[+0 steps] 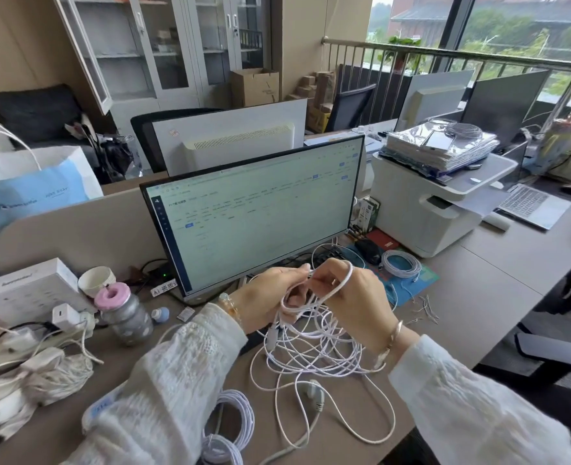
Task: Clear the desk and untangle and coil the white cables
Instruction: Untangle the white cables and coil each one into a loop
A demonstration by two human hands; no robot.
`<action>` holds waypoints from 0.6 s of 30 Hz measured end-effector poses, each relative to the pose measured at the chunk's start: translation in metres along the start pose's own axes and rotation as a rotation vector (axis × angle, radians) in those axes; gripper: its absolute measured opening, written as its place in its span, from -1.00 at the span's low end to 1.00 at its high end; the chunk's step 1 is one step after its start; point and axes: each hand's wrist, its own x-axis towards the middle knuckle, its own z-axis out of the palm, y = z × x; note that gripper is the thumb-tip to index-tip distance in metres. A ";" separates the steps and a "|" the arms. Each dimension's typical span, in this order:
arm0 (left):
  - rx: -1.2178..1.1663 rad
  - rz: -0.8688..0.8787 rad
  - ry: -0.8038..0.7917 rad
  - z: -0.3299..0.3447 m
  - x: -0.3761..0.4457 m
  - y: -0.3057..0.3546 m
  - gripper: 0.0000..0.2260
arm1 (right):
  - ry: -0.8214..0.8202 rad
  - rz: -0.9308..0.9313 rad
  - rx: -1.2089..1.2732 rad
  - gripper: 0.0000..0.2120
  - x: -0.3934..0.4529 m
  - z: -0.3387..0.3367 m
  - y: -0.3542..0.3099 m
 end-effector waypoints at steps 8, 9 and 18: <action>-0.310 -0.125 -0.038 0.005 0.000 -0.001 -0.63 | 0.235 -0.148 0.010 -0.90 -0.012 0.005 0.017; -0.361 -0.115 -0.019 0.005 0.001 -0.001 -0.64 | 0.214 -0.113 0.053 -0.89 -0.011 0.005 0.021; -0.753 -0.019 0.047 -0.045 -0.003 0.011 -0.69 | -0.157 0.249 0.256 -0.54 -0.017 -0.011 0.063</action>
